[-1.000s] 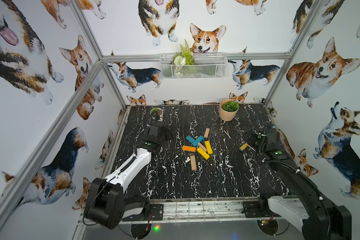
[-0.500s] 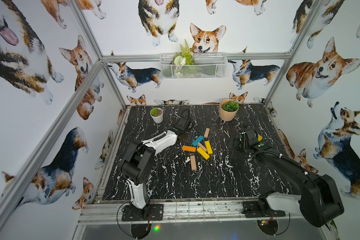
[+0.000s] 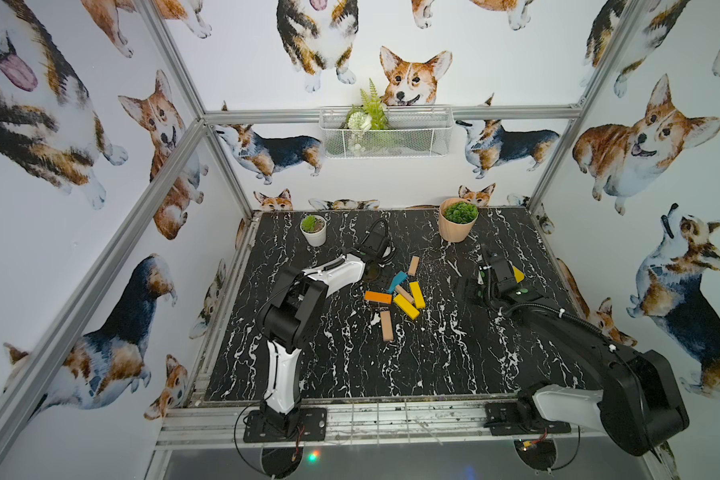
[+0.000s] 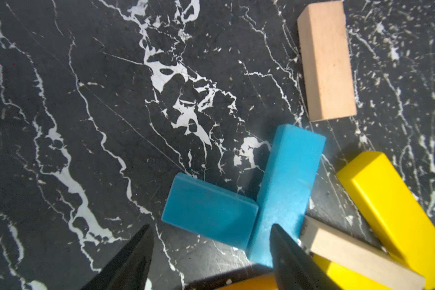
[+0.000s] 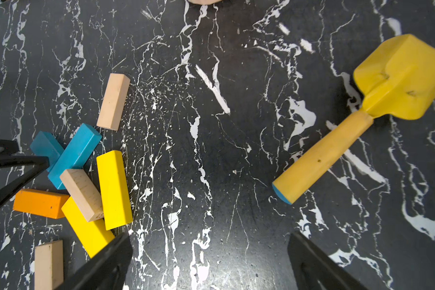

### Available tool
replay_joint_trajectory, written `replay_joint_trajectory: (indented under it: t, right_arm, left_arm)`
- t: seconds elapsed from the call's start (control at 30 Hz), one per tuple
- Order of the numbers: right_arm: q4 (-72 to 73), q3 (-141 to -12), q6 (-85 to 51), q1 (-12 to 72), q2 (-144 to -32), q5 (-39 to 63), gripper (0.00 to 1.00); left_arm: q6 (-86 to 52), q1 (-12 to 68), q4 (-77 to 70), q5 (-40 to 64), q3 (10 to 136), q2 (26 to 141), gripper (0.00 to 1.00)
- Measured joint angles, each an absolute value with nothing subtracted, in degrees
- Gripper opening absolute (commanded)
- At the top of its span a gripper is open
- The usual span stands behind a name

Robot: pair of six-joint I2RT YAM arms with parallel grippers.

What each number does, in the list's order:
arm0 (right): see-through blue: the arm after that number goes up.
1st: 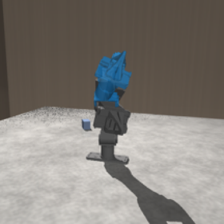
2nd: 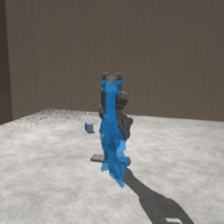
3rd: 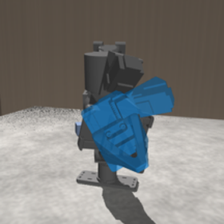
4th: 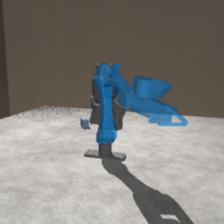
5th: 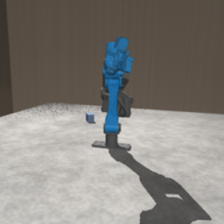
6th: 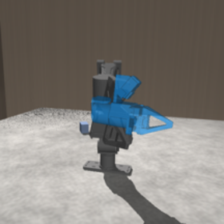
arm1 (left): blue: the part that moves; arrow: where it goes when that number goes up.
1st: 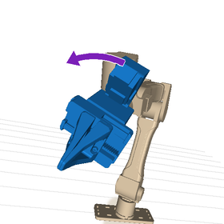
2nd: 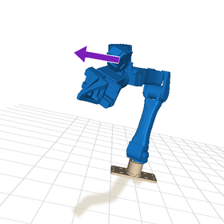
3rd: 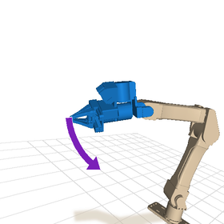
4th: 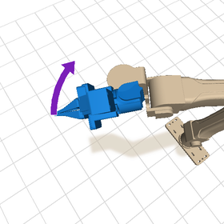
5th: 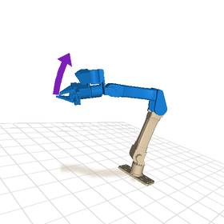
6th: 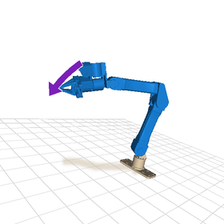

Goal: Assemble a giraffe with building blocks
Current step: Pick up the building block from the center of the board.

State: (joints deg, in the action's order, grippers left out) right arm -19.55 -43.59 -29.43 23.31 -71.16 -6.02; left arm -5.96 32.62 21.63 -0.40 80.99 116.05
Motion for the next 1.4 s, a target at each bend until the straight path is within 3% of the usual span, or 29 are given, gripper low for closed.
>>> replay_joint_trajectory:
  t: [0.93, 1.4]
  right_arm:
    - [-19.46, -43.20, -28.67, 23.35, -73.80, -2.98, 1.00]
    - [-19.51, -43.20, -28.62, 23.35, -73.80, -1.67, 1.00]
  left_arm:
    - [-8.69, 32.27, 17.67, -6.57, 76.71, 116.18, 0.77]
    - [2.94, 29.32, 19.59, -1.67, 81.97, 117.10, 0.78]
